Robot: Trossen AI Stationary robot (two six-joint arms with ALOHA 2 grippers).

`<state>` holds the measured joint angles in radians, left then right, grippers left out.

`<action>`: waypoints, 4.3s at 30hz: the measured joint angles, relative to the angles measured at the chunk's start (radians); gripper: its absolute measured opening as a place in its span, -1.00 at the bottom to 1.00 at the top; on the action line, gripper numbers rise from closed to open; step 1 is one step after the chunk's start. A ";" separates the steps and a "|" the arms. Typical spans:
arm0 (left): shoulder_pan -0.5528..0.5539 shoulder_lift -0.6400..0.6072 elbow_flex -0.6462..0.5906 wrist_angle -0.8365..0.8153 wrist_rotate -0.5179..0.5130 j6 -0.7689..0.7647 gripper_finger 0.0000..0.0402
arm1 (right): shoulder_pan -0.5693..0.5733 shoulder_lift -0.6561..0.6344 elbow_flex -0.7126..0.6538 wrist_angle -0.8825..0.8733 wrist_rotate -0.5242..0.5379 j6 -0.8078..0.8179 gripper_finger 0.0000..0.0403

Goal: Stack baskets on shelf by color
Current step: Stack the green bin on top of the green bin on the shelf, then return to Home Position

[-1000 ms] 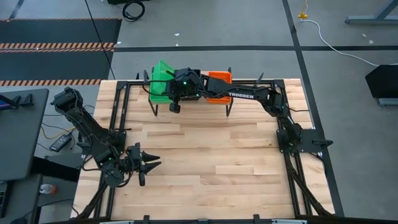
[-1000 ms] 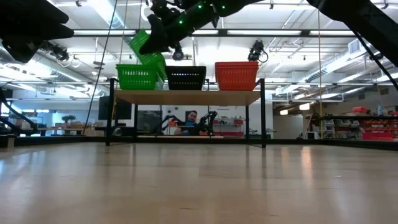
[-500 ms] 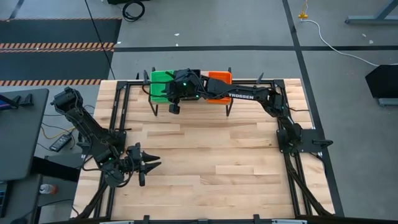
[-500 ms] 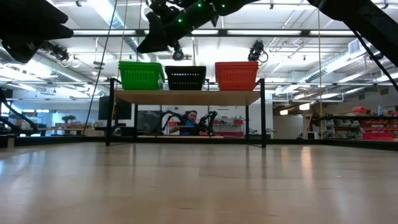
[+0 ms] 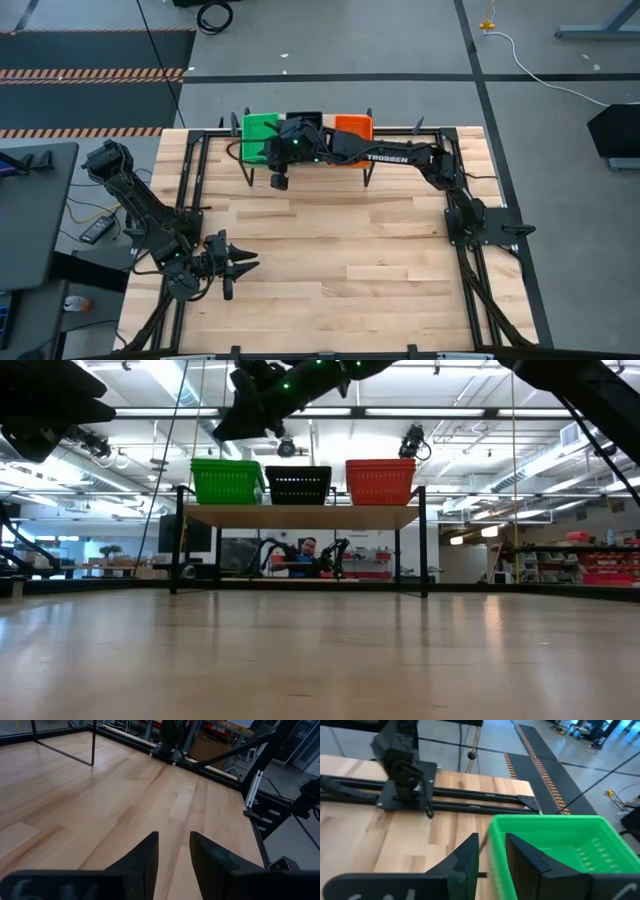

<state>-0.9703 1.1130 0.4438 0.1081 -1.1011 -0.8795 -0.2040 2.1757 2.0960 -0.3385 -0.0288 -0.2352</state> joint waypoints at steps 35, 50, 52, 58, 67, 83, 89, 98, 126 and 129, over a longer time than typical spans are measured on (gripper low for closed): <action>0.000 0.000 0.000 0.002 0.052 0.000 -0.42 | 0.019 -0.004 -0.053 -0.141 0.226 -0.236 -0.03; 0.000 0.000 0.000 0.003 0.052 0.000 -0.42 | 0.036 -0.001 -0.053 -0.097 0.172 -0.232 -0.16; 0.000 0.000 0.000 0.005 0.052 0.000 -0.42 | 0.036 -0.001 -0.054 -0.090 0.170 -0.232 -0.16; 0.000 0.000 0.000 0.008 0.052 0.000 -0.42 | 0.019 -0.001 -0.054 -0.068 0.154 -0.231 -0.16; 0.000 0.000 0.000 0.007 0.052 0.001 -0.42 | 0.044 -0.005 -0.054 0.008 0.157 -0.235 -0.14; 0.107 0.000 0.000 0.006 0.103 0.248 -0.42 | 0.181 -0.077 -0.054 -0.228 0.155 0.062 -0.14; 0.248 -0.092 0.000 0.005 0.188 0.460 -0.42 | 0.225 -0.146 -0.054 -0.265 0.180 0.168 -0.20; 0.537 -0.337 0.000 -0.012 0.621 0.678 -0.42 | 0.281 -0.293 -0.068 -0.482 0.308 0.281 -0.33; 0.659 -1.088 -0.264 -0.346 0.713 0.690 -0.42 | 0.388 -1.065 -1.324 0.359 0.316 0.462 -0.39; 0.659 -1.110 -0.292 -0.322 0.723 0.704 -0.42 | 0.388 -1.118 -1.431 0.449 0.315 0.466 -0.39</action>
<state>-0.3115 0.0032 0.1523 -0.2138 -0.3779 -0.1757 0.1841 1.0577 0.6651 0.1100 0.2859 0.2306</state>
